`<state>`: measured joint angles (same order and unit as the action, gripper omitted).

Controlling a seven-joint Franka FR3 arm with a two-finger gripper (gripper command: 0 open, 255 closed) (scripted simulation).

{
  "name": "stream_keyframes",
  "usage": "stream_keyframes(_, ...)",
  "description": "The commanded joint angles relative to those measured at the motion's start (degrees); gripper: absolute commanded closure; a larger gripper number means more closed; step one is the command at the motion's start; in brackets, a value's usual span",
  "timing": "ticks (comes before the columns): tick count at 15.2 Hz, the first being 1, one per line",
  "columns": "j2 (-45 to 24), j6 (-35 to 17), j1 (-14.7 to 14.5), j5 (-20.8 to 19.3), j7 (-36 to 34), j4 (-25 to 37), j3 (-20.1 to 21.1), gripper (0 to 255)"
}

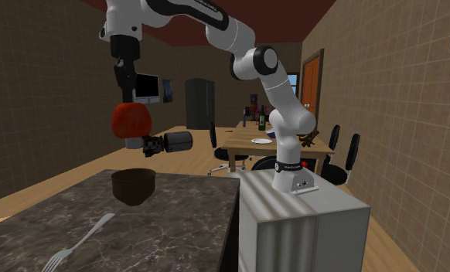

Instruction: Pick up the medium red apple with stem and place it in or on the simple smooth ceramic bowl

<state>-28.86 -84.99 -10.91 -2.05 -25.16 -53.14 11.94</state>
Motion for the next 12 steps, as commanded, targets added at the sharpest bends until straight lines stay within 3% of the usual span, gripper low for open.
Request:
stream_keyframes(1, 0.9, -2.3, 0.3, 0.2, 0.1, -3.2, 0.0, 255)
stream_keyframes(12, 4.7, -13.1, 1.5, 0.9, 0.6, -17.7, 0.0, 255)
